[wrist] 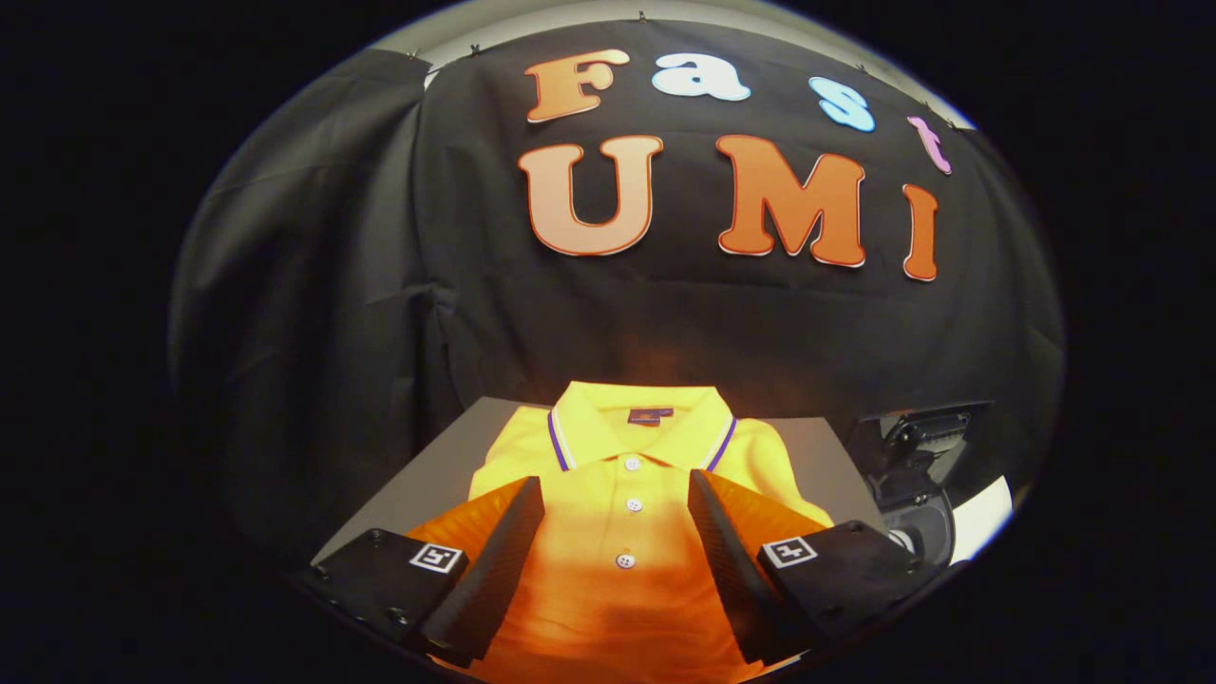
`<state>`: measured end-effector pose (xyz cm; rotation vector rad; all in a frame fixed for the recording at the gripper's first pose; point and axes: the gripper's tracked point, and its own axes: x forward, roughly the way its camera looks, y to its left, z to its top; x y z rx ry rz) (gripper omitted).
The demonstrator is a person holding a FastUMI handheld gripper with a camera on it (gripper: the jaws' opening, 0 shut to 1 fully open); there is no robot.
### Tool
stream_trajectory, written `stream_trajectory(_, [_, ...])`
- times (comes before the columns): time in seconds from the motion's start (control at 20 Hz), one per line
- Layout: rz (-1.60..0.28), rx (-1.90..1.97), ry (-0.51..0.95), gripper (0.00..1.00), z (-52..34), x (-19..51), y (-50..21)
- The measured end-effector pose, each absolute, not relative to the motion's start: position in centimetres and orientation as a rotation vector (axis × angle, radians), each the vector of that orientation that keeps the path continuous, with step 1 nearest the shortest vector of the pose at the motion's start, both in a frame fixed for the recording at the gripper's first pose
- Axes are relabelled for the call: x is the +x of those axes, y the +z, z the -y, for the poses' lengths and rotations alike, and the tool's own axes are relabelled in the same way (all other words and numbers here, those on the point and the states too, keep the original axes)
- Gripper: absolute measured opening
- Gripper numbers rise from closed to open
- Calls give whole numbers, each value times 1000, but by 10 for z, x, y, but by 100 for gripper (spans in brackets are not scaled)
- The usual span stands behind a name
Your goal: Put the clothes into the washing machine and then close the washing machine lid.
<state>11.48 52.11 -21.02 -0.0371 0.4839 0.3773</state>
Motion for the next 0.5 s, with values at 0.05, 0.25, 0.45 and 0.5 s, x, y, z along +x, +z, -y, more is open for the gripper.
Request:
stream_trajectory(0.05, [-507, -39, 374, 99, -522, 116, -216])
stream_trajectory(0.25, [-602, -19, 356, 98, -520, 109, -235])
stream_trajectory(0.45, [-625, 62, 389, 96, -523, 112, -235])
stream_trajectory(0.5, [-638, 53, 400, 94, -523, 112, -237])
